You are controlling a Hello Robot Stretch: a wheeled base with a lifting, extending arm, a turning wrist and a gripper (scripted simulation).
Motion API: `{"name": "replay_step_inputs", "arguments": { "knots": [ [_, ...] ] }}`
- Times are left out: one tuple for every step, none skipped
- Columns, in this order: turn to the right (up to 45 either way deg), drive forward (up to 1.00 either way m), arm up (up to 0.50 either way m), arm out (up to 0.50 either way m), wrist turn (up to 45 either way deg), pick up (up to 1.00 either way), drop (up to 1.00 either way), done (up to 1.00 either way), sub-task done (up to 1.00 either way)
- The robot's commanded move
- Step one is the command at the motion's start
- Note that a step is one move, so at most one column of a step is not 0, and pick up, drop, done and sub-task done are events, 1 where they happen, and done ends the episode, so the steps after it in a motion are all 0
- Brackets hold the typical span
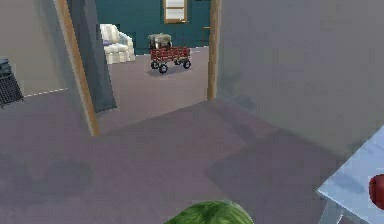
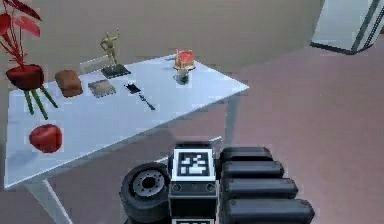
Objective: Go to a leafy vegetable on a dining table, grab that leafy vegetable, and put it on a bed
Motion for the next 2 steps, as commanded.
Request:
{"name": "replay_step_inputs", "arguments": {
  "knots": [
    [0.0, 0.85, 0.00, 0.00, 0.0, 0.00, 0.00, 0.00, 0.00],
    [-6.0, 0.00, 0.00, 0.00, 0.0, 0.00, 0.00, 0.00, 0.00]
  ]
}}
